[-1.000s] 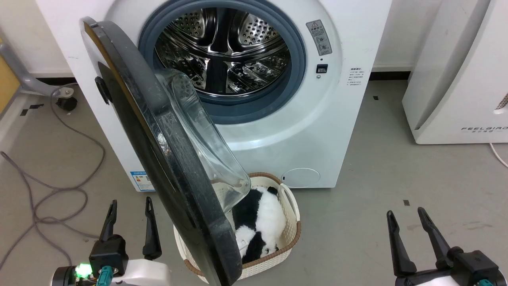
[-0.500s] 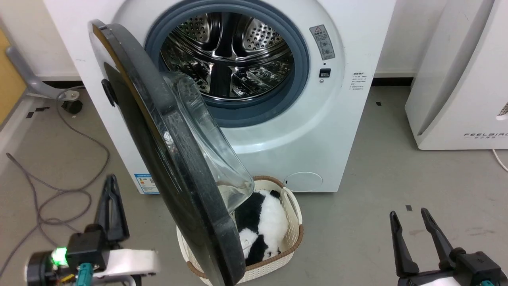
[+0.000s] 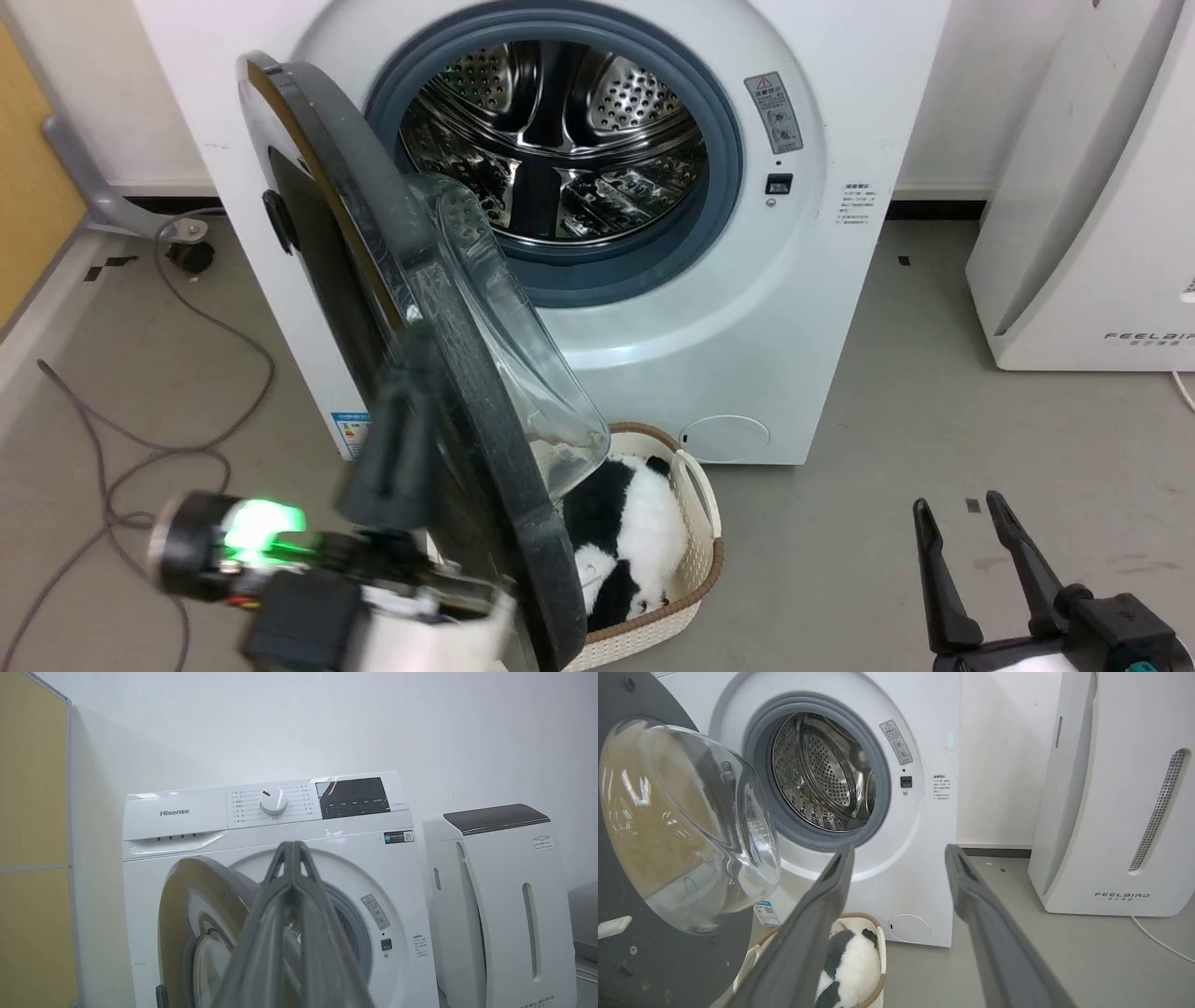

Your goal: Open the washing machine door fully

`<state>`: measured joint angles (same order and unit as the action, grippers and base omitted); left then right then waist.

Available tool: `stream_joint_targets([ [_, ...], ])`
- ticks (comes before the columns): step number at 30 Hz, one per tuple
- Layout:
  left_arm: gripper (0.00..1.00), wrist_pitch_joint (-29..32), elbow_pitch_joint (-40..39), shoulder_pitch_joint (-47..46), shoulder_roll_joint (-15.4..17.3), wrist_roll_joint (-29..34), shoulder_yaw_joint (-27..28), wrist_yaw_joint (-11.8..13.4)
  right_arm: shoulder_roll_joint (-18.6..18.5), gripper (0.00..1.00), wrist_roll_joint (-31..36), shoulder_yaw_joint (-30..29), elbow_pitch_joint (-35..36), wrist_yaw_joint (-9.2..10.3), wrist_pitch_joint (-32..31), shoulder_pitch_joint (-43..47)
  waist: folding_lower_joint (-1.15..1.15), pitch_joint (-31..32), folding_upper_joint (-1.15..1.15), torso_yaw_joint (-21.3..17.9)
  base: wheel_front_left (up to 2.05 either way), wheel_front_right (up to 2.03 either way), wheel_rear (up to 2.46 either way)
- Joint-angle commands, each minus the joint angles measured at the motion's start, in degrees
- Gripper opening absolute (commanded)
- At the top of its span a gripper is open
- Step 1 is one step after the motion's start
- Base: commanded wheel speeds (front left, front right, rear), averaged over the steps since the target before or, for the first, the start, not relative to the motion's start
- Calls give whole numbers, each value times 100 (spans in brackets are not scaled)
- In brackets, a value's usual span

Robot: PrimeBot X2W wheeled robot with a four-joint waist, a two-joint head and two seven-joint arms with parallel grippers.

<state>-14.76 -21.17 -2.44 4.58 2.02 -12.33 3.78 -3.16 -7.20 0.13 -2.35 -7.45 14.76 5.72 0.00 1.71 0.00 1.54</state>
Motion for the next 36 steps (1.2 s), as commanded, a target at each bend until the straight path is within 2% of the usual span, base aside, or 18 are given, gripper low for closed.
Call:
stream_joint_targets([
  [1, 0, -24, -28, -62, 7, 46, -68, -40, 28, 100, -12, 3, 22, -3, 24, 112, 0, 5, 0, 8, 0, 0, 0],
  [7, 0, -24, -24, -53, -21, 80, -848, -360, 28, 100, -19, 5, 12, -3, 24, 127, 0, 15, 0, 65, 0, 0, 0],
  [18, 0, -24, 435, 207, -47, 61, -1907, -740, 28, 100, 9, 10, 18, -3, 24, 120, 0, -18, 0, 174, 0, 0, 0],
  [28, 0, -14, 1093, 353, -39, 19, -2408, -845, 28, 100, 24, 18, 0, -3, 24, 100, 0, -64, 0, 187, 0, 0, 0],
  [36, 0, -19, 1708, 559, -23, -88, -2367, -660, 28, 100, 43, -32, -32, -3, 24, 89, 0, -102, 0, 189, 0, 0, 0],
])
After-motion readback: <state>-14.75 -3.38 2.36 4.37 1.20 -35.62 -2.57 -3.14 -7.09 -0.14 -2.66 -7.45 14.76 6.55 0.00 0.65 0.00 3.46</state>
